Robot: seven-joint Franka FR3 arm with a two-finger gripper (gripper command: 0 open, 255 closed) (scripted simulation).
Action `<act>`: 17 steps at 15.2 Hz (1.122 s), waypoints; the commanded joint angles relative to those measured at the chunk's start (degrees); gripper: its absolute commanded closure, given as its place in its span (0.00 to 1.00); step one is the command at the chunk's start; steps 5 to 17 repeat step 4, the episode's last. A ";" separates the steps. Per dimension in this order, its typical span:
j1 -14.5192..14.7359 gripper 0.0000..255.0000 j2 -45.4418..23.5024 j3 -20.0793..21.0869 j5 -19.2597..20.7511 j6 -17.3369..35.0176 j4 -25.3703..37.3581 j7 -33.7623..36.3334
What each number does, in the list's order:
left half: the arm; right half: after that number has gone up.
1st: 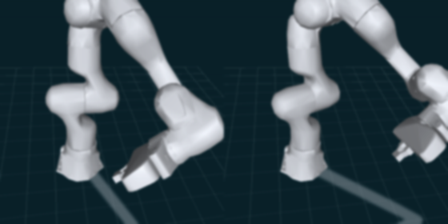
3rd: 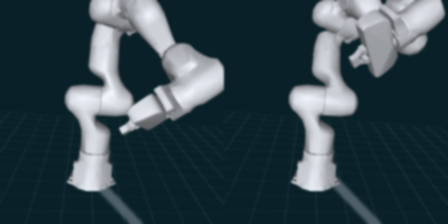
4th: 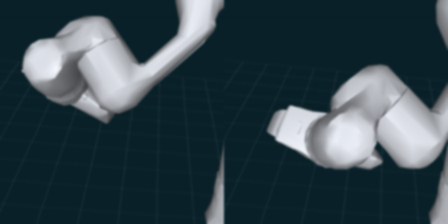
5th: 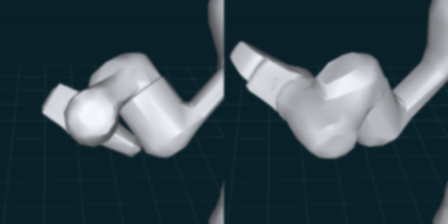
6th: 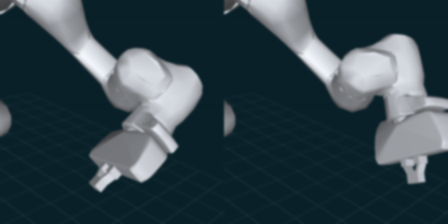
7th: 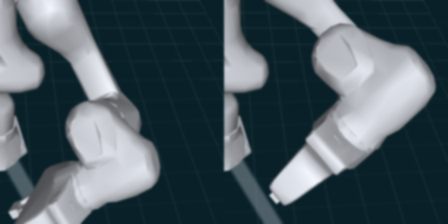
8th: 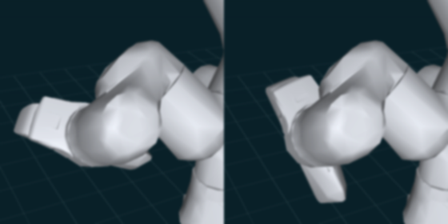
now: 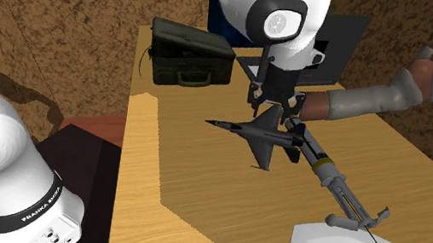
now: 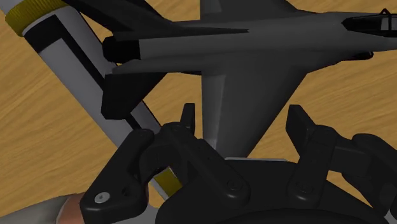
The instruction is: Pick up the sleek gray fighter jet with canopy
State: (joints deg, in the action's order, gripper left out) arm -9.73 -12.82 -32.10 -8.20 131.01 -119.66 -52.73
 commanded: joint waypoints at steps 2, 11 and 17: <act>0.33 1.00 1.49 -0.38 1.18 -1.98 0.72 0.76; 0.34 1.00 1.57 -0.40 1.24 -2.08 0.76 0.80; 0.34 1.00 1.57 -0.40 1.24 -2.08 0.76 0.80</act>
